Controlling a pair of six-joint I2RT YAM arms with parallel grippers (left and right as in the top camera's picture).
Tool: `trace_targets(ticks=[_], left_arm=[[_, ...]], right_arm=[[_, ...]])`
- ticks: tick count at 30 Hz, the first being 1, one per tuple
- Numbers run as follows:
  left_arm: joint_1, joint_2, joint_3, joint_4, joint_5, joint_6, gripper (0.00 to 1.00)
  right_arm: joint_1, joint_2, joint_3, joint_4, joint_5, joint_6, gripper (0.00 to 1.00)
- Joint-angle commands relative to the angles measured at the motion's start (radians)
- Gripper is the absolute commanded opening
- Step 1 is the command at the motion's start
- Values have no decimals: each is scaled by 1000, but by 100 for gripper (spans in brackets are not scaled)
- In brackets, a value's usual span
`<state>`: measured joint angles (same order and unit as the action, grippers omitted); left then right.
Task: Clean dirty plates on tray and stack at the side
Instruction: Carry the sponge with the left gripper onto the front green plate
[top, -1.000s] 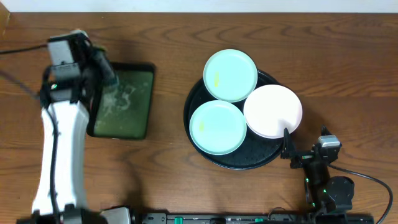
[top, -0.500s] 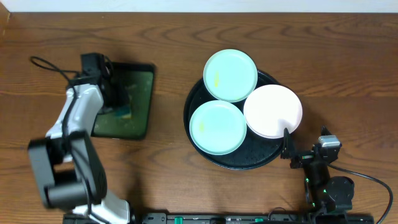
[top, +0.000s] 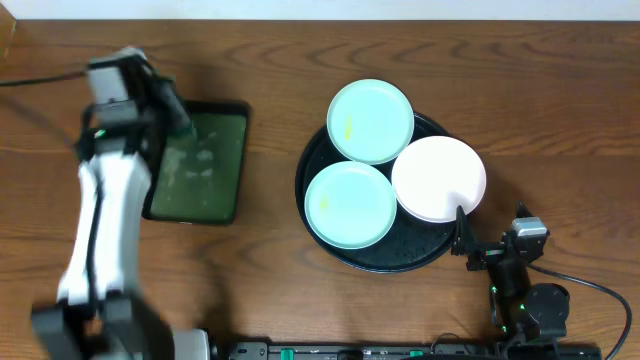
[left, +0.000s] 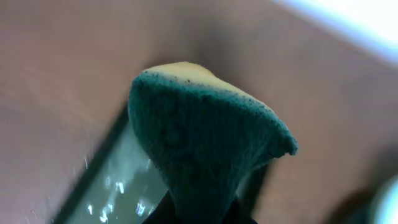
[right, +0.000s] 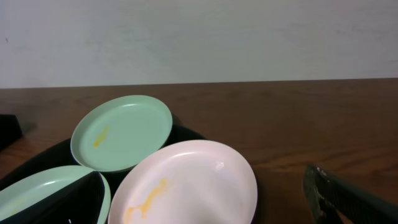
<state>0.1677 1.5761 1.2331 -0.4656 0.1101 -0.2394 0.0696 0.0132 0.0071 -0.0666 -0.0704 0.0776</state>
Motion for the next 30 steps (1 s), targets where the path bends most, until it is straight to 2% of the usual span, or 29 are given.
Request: trace_targets(ticks=[1, 5, 9, 11, 14, 18, 25, 30], left_arm=[[-2, 142, -46, -53, -32, -9, 7], [-2, 108, -31, -97, -11, -10, 7], [-2, -40, 4, -116, 126, -54, 7], [-2, -137, 5, -101, 193, -136, 7], [-22, -290, 4, -126, 204, -364, 7], [-108, -373, 1, -213, 205, -500, 8], [-433, -292, -46, -233, 185, -499, 7], [-662, -63, -49, -193, 121, -499, 7]], right_arm=[[10, -2, -2, -4, 3, -12, 99], [10, -2, -2, -4, 3, -12, 99], [10, -2, -2, -4, 3, -12, 99], [10, -2, -2, -4, 3, -12, 99], [10, -2, -2, -4, 3, -12, 99], [10, -2, -2, -4, 3, -12, 99], [10, -2, -2, -4, 3, -12, 99], [10, -2, -2, -4, 3, -12, 99]])
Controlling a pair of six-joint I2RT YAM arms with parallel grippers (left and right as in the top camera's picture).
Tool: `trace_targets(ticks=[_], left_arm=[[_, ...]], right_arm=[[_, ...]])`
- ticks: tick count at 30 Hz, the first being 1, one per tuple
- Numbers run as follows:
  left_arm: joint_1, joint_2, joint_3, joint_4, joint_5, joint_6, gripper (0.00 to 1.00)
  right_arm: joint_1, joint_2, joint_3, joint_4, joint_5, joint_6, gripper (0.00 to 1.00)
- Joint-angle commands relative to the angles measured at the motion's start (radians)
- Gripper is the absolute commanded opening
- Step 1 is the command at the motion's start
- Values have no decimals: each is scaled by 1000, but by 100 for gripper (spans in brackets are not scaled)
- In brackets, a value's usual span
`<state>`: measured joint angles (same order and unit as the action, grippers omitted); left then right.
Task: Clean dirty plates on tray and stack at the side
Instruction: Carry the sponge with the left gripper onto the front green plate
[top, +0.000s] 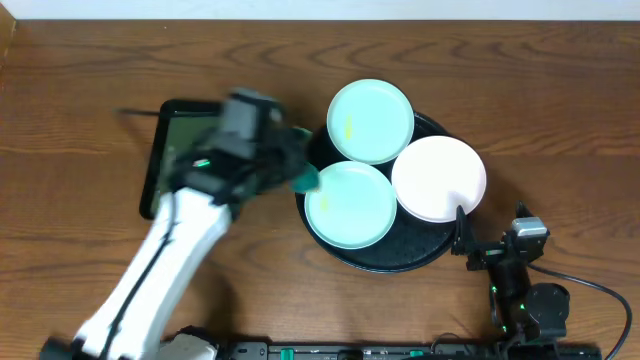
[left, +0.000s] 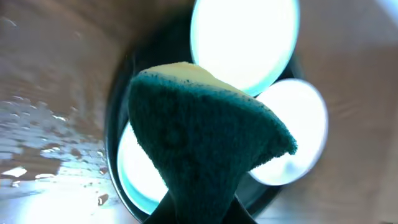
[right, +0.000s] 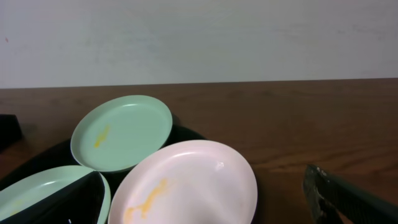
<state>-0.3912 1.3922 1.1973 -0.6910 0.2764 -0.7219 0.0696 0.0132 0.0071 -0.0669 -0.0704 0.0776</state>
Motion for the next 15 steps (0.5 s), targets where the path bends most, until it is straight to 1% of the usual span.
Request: trace_targets(ticks=[1, 6, 9, 13, 15], left_arm=[[-125, 157, -13, 45, -45, -16, 7], [-182, 287, -13, 79, -45, -17, 7], [-180, 301, -13, 79, -51, -16, 8], [-177, 301, -13, 87, -97, -12, 7], [-180, 303, -14, 89, -98, -14, 7]], right_arm=[[10, -2, -2, -4, 3, -12, 99], [10, -2, -2, -4, 3, -12, 99], [10, -2, -2, -4, 3, -12, 99], [10, -2, -2, -4, 3, -12, 99], [10, -2, -2, 80, 33, -17, 99]])
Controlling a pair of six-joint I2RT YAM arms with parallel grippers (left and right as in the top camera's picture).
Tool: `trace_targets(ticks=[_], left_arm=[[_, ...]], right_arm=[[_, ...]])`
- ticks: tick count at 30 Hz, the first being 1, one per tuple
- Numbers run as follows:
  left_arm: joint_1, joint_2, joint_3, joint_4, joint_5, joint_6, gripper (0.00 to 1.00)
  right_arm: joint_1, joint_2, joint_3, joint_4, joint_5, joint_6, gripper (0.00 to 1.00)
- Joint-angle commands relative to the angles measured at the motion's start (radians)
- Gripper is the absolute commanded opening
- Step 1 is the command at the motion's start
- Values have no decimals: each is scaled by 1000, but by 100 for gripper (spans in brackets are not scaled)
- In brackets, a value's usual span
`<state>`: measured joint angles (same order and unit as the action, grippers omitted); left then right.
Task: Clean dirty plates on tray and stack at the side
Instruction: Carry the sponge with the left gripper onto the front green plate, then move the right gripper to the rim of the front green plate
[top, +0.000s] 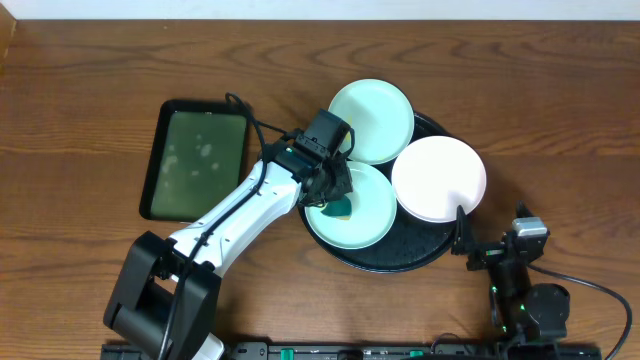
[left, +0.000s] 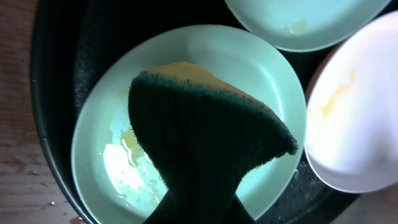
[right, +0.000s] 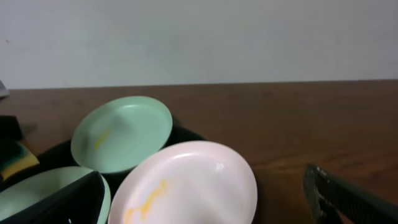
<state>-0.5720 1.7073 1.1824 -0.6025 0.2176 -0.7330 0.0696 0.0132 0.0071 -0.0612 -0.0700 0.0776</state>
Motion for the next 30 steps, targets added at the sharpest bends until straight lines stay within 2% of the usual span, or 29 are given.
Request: trace_targets(ticks=[1, 3, 6, 9, 11, 12, 14, 15, 18, 22, 23, 25, 27, 30], left_arm=[[-3, -13, 1, 5, -39, -2, 7], [-9, -13, 1, 10, -40, -2, 8], [-10, -13, 1, 10, -40, -2, 7], [-10, -13, 1, 10, -39, -2, 7], [-10, -13, 1, 6, -39, -2, 7], [-10, -13, 1, 6, -39, -2, 7], [-10, -13, 1, 5, -34, -2, 8], [-10, -13, 1, 5, -34, -2, 7], [-10, -13, 1, 6, -35, -2, 7], [-10, -13, 1, 6, -35, -2, 7], [-10, -13, 1, 6, -35, -2, 7], [-10, -13, 1, 5, -34, -2, 7], [-10, -13, 1, 6, -35, -2, 7], [-10, -13, 1, 5, -35, -2, 7]], right_arm=[[10, -2, -2, 140, -10, 45, 99], [10, -2, -2, 233, -212, 242, 99], [11, -2, -2, 310, -462, 456, 99], [7, -2, 0, 532, -447, 638, 99], [6, -2, 24, 734, -443, 649, 99], [3, -2, 53, 772, -436, 627, 99], [-7, 7, 169, 675, -432, 562, 99], [-12, 20, 236, 574, -432, 520, 99], [-31, 135, 526, 146, -420, 356, 99], [-47, 426, 963, -393, -420, 155, 99], [-47, 537, 1107, -576, -421, 84, 99], [-47, 693, 1291, -813, -462, 3, 99], [-46, 827, 1427, -980, -541, -29, 99], [-46, 972, 1526, -1057, -690, 1, 99]])
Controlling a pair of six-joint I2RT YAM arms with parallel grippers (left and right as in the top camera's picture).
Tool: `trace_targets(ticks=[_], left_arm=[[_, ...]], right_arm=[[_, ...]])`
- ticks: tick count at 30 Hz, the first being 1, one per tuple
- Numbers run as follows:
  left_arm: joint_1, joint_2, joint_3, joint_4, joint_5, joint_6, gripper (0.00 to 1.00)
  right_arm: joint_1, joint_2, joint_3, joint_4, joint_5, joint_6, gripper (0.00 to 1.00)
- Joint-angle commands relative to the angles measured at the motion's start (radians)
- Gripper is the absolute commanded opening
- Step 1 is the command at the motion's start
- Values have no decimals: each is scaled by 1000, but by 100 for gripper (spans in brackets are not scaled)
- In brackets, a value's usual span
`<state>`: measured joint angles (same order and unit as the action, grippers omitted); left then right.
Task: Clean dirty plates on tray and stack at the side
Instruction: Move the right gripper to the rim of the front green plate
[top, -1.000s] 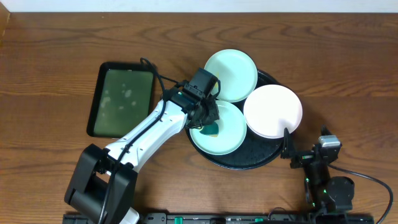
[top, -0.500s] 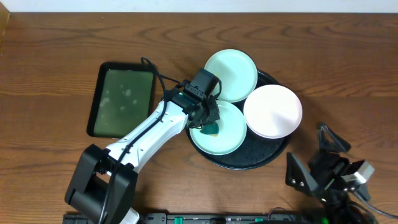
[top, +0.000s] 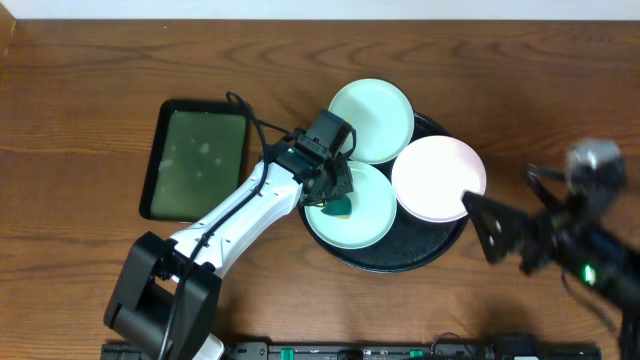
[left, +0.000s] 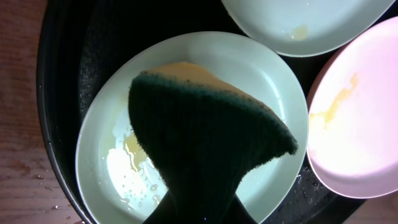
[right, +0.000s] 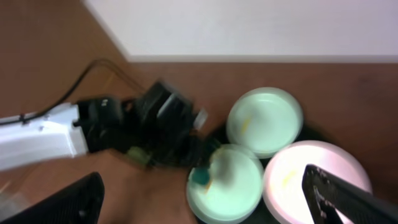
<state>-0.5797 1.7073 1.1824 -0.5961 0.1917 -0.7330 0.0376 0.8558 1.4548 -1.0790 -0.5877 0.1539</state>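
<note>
Three plates lie on a round black tray (top: 400, 262): a far green plate (top: 371, 121), a near green plate (top: 365, 225) and a pink plate (top: 438, 179). Each shows a yellow smear; the near green plate (left: 106, 143) is also wet. My left gripper (top: 335, 195) is shut on a green-and-yellow sponge (left: 205, 137), which presses on the near green plate; its fingers are hidden under the sponge. My right gripper (top: 515, 225) hangs open and blurred to the right of the tray, holding nothing. Its wrist view looks down on the pink plate (right: 311, 180) and the left arm.
A dark rectangular tray of water (top: 194, 160) lies on the wooden table (top: 100, 80) at the left. The left arm (top: 230, 225) stretches diagonally from the front left to the round tray. Its cable (top: 255, 125) loops beside the water tray.
My right arm has left its low spot at the table's front right and is now raised beside the tray, its camera looking down. The sponge stays on the near green plate.
My left gripper first held the sponge over the water tray at the left. It was then at the round tray's left edge, then on the near green plate, where it remains. The right arm rested low at the front right until now.
</note>
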Motion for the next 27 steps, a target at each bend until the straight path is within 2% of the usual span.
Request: trace_targets(ticks=[1, 3, 6, 7, 11, 14, 17, 20, 27], left_arm=[[-3, -13, 1, -1, -9, -2, 7], [-2, -13, 1, -1, -9, -2, 7], [-3, -13, 1, -3, -8, -2, 8], [-3, -13, 1, -5, -9, -2, 7], [-3, -13, 1, -5, -9, -2, 8], [-3, -13, 1, -4, -9, -2, 8], [-3, -13, 1, -4, -9, -2, 7], [-3, -13, 1, -5, -9, -2, 7], [-3, -13, 1, -5, -9, -2, 8]], right_arm=[[-12, 166, 87, -32, -212, -75, 99], [-1, 227, 88, -6, -247, -73, 98], [48, 323, 88, -21, -138, -64, 72], [73, 358, 88, -34, -67, -64, 68], [196, 524, 88, -76, 277, -72, 63], [264, 667, 88, -75, 317, -166, 55], [307, 797, 88, -29, 396, -93, 45], [325, 904, 88, 38, 411, -37, 41], [357, 1072, 88, 151, 392, -152, 44]])
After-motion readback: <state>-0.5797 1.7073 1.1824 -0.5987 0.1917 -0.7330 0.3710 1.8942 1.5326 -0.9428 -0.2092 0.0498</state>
